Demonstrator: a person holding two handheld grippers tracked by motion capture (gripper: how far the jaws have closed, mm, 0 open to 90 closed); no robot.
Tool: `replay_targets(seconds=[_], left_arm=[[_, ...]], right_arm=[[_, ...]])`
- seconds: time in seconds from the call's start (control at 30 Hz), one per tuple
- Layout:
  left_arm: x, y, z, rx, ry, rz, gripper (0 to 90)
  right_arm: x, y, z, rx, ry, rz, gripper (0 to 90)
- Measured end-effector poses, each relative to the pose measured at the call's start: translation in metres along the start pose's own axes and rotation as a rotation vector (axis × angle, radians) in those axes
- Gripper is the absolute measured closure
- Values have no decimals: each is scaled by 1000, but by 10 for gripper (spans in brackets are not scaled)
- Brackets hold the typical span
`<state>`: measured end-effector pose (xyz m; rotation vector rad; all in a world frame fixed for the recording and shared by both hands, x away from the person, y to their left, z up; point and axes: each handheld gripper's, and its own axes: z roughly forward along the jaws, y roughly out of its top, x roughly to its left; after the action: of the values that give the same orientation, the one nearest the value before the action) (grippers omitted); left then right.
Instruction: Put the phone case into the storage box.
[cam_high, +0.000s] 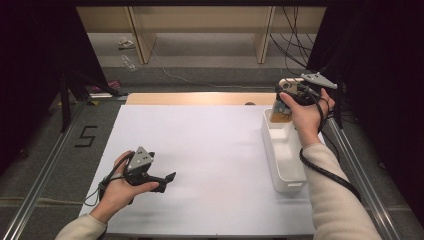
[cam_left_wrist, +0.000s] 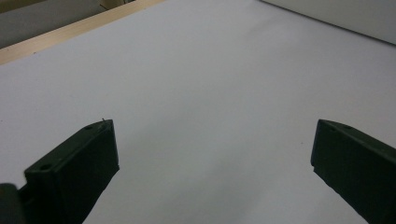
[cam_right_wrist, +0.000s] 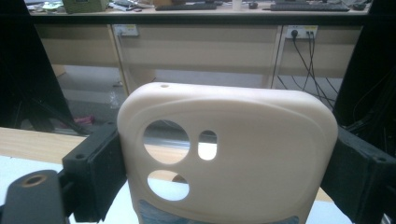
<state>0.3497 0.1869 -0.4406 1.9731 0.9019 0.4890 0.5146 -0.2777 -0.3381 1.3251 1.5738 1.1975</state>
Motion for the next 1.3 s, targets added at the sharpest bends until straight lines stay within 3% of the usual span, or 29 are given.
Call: replay_targets(seconds=[1.3], left_arm=[[0, 0, 0, -1, -2, -5, 3]], right_arm=[[-2, -3, 27, 43, -9, 1, 121]])
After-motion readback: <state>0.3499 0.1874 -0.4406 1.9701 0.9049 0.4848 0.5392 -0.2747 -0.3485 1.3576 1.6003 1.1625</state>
